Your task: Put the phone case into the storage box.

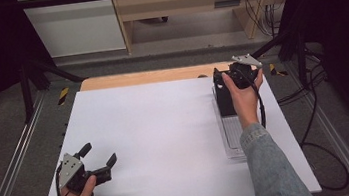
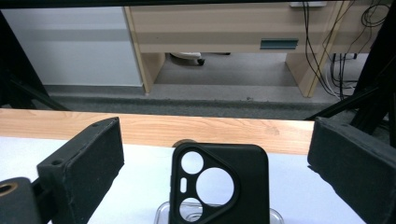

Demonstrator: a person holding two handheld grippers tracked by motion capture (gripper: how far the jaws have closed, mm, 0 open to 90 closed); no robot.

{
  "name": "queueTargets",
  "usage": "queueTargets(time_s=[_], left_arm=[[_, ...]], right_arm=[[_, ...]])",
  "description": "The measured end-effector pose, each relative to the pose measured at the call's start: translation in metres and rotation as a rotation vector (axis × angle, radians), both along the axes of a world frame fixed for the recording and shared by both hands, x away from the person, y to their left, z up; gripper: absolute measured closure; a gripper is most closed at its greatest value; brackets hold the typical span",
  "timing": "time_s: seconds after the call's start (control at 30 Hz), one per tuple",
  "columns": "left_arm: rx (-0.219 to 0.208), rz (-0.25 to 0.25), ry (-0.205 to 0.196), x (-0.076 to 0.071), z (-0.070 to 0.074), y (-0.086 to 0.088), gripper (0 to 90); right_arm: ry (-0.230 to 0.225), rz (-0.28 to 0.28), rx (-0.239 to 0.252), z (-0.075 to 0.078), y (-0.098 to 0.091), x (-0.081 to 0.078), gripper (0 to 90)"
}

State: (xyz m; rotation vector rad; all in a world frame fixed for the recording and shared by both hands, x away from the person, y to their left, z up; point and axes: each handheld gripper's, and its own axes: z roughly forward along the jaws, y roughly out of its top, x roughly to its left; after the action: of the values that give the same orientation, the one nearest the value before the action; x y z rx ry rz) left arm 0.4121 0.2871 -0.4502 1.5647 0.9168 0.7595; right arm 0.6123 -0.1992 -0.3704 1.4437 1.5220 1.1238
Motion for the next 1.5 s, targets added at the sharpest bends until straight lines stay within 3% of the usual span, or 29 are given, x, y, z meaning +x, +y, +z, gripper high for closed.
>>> queueTargets(time_s=[0.33,1.13,1.5], left_arm=[[0.008,0.001,-0.004,0.0,0.0,0.0,3.6],[0.016,-0.004,-0.006,0.001,0.0,-0.002,3.4],[0.014,-0.001,-0.005,0.002,-0.001,-0.003,3.4]], right_arm=[[0.005,0.033,0.013,0.006,0.001,-0.007,3.9],[0.005,0.106,-0.005,0.015,0.007,-0.02,6.0],[-0.003,0.133,0.013,0.019,0.004,-0.033,7.0]])
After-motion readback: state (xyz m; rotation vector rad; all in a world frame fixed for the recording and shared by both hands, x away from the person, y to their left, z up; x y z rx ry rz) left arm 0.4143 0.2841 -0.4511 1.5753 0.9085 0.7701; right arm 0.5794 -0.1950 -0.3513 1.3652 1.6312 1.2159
